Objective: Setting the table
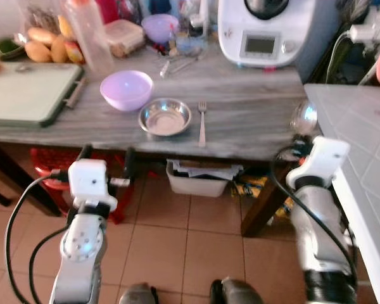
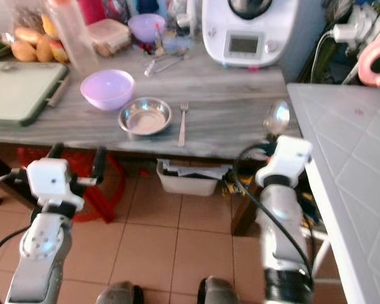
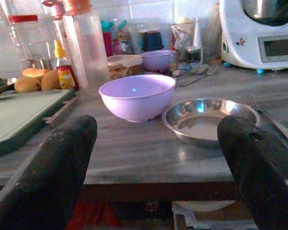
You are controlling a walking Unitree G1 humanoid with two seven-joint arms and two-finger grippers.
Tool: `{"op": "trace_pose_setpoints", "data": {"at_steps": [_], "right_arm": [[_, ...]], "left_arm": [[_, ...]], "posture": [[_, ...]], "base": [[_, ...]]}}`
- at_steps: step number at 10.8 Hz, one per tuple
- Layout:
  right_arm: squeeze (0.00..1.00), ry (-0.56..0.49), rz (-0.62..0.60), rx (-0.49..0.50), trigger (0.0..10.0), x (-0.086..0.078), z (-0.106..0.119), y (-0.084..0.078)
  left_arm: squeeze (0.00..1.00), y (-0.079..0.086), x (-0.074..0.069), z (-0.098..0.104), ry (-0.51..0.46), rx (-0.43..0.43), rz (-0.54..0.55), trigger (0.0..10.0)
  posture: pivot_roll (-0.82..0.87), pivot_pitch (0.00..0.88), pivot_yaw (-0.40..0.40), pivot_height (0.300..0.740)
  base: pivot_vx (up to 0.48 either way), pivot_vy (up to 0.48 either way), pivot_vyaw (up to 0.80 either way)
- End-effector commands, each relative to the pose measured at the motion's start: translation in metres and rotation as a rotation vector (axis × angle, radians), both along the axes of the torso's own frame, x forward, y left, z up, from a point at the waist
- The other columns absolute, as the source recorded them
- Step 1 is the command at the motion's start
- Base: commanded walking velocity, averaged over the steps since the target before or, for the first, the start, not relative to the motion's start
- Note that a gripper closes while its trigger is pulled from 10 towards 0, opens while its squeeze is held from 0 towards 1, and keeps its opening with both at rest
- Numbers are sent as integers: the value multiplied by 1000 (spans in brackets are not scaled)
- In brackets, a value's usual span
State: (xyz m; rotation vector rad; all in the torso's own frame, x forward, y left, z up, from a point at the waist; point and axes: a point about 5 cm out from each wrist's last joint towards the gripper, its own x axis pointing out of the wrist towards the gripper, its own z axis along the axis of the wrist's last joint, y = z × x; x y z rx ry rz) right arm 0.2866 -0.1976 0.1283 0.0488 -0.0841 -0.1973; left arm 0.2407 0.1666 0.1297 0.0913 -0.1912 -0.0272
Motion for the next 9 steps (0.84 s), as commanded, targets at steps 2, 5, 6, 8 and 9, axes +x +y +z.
{"op": "trace_pose_setpoints", "data": {"at_steps": [2, 5, 6, 8, 9], "right_arm": [[0, -40, 59, 16, 10000, 2, 10, 10], [0, -49, 106, 9, 10000, 2, 12, 15], [0, -47, 109, 10, 10000, 2, 12, 15], [0, -39, 115, 13, 10000, 0, 10, 13], [0, -36, 107, 15, 10000, 0, 10, 13]], "left_arm": [[0, 4, -1, 1, 2, 9, 8, 10000], [0, 4, -1, 1, 2, 3, 15, 10000], [0, 3, 0, 1, 3, 0, 16, 10000], [0, 6, 0, 3, -13, 7, 46, 10000], [0, 7, -1, 4, -20, 14, 46, 10000]], "posture": [[46, 149, 2, 740], [45, 152, -4, 740], [43, 152, -4, 740], [40, 155, -6, 740], [40, 155, -6, 740]], "base": [[396, 0, 0], [387, 0, 0], [390, 247, 0], [169, 171, 0], [0, 0, 0]]}}
